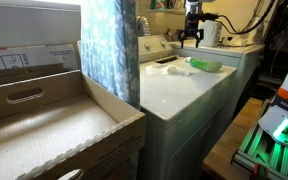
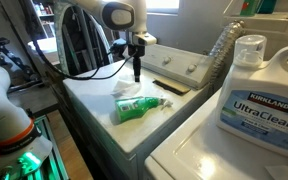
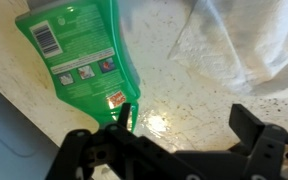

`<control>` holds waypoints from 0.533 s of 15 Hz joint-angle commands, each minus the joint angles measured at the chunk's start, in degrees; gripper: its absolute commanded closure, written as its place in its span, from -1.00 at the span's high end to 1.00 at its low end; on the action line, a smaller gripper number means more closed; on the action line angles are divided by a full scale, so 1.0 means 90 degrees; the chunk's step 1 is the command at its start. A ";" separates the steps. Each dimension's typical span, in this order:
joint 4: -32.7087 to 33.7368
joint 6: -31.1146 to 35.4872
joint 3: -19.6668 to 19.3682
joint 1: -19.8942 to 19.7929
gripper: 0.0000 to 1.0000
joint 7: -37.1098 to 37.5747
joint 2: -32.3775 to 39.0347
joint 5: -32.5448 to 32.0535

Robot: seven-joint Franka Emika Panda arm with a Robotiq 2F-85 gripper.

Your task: Set the green bottle upright on the table

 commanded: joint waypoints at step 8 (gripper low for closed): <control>0.0010 0.1615 -0.0664 -0.0156 1.00 -0.1105 0.1165 -0.0320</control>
